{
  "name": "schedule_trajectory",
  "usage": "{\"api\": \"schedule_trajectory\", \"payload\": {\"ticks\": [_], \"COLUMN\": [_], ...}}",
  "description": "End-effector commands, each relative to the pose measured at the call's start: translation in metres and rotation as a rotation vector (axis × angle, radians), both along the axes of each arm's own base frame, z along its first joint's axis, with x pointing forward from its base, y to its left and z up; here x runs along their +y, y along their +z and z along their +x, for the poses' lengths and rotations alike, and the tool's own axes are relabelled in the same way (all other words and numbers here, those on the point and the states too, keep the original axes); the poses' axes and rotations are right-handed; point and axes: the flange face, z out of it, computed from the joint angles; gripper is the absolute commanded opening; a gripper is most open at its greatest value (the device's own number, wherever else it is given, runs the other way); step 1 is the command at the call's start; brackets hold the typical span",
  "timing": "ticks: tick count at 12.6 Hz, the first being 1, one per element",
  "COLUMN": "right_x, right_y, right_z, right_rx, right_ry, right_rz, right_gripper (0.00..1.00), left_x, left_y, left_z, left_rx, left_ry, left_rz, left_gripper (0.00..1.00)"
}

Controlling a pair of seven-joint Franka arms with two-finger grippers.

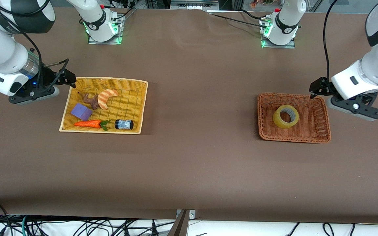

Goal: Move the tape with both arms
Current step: 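Release the tape roll into the wicker basket with the left gripper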

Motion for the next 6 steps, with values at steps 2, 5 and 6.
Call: {"api": "schedule_trajectory", "payload": {"ticks": [2,5,6], "right_x": [0.001,0.001,0.001], "right_y": [0.008,0.007,0.008], "right_z": [-0.004,-0.004,-0.004], "right_rx": [-0.016,-0.014,-0.016], "right_ry": [0.013,0.013,0.013], "right_rz": [-0.010,-0.010,-0.010], "right_gripper": [1.00,1.00,1.00], "left_x": [0.013,0.015,0.015], "left_y": [-0.013,-0.013,-0.012], "left_z": [-0.048,-0.051,-0.050], "left_rx": [-0.095,-0.080,-0.069], "left_ry": [0.083,0.123,0.130], "left_rz": [-0.054,-0.051,-0.050], "left_gripper": [1.00,1.00,1.00]}}
